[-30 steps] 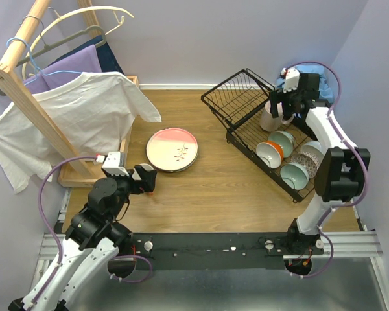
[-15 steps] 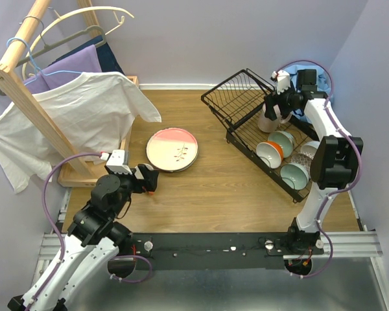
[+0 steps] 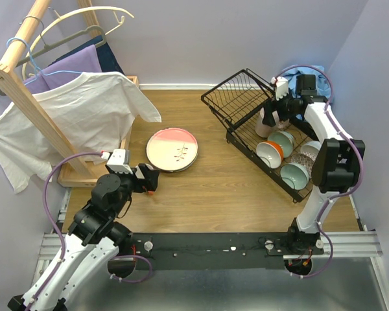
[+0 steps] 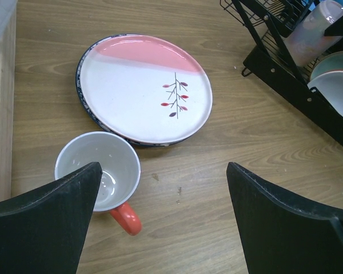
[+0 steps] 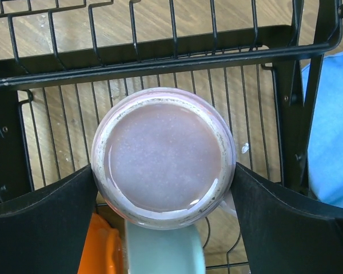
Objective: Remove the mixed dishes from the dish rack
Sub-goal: Pick up the cup from the dish rack.
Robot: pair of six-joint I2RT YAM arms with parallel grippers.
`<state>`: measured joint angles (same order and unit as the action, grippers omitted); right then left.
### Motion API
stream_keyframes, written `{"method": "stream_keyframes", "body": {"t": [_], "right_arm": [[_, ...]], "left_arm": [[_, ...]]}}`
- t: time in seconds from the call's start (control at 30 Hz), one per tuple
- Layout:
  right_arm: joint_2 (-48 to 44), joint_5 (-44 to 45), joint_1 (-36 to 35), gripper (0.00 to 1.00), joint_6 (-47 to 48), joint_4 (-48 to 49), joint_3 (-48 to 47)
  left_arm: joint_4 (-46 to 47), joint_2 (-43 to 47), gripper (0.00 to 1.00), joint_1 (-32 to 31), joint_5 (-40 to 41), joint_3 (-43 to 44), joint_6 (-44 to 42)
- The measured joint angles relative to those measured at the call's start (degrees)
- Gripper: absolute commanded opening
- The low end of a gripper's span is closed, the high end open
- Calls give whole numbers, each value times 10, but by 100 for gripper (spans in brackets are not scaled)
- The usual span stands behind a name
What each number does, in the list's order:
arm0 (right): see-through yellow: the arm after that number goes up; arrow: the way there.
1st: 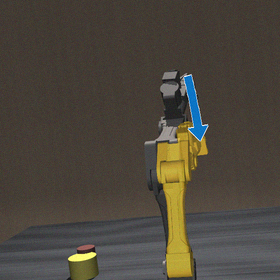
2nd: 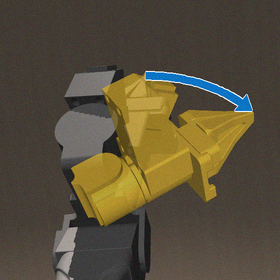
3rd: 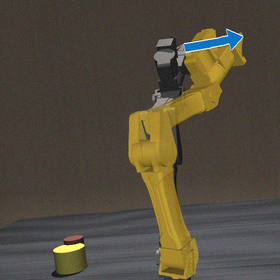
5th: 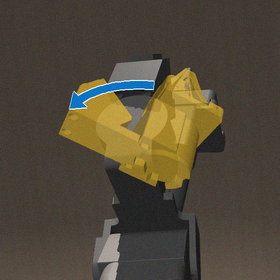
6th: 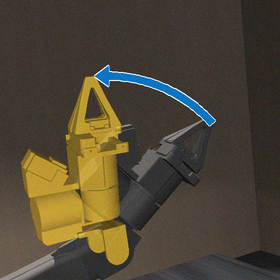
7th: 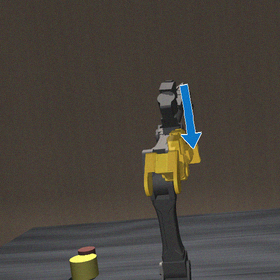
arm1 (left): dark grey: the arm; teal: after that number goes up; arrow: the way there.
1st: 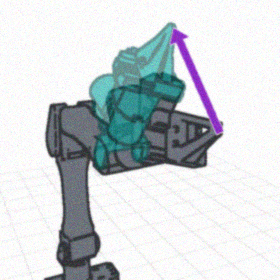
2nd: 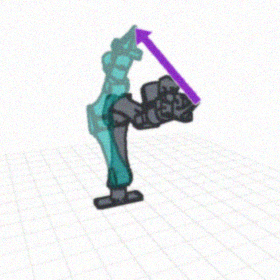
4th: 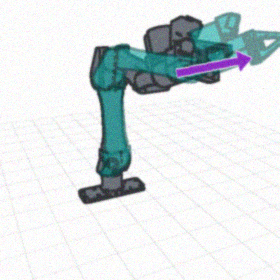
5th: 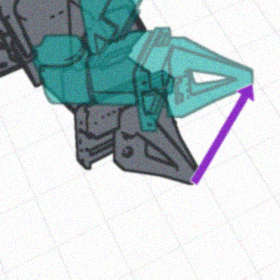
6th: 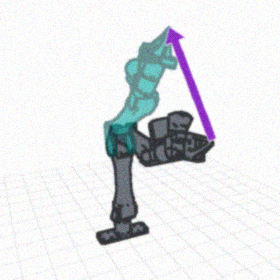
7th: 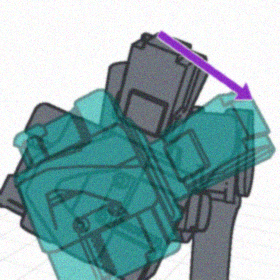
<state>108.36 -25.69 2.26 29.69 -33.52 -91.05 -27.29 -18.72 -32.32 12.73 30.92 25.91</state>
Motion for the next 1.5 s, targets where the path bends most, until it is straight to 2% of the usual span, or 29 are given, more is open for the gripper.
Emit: {"method": "stream_keyframes", "body": {"t": [0.27,0.43,0.53,0.67,1.03,1.5], "right_arm": [[-20,37,0,84,-65,15,24],[-23,70,1,81,-127,38,32],[-35,96,0,84,-169,59,51],[-55,119,1,100,-211,78,77],[-56,104,1,100,-170,61,74],[15,80,-8,100,-98,-7,-16]], "left_arm": [[2,0,99,0,-4,0,0],[2,0,99,1,-4,0,0],[2,0,99,3,-4,0,0],[2,-2,99,5,-4,0,0],[3,-7,99,9,-11,-3,-2],[7,-12,99,11,-20,-4,-5]]}}
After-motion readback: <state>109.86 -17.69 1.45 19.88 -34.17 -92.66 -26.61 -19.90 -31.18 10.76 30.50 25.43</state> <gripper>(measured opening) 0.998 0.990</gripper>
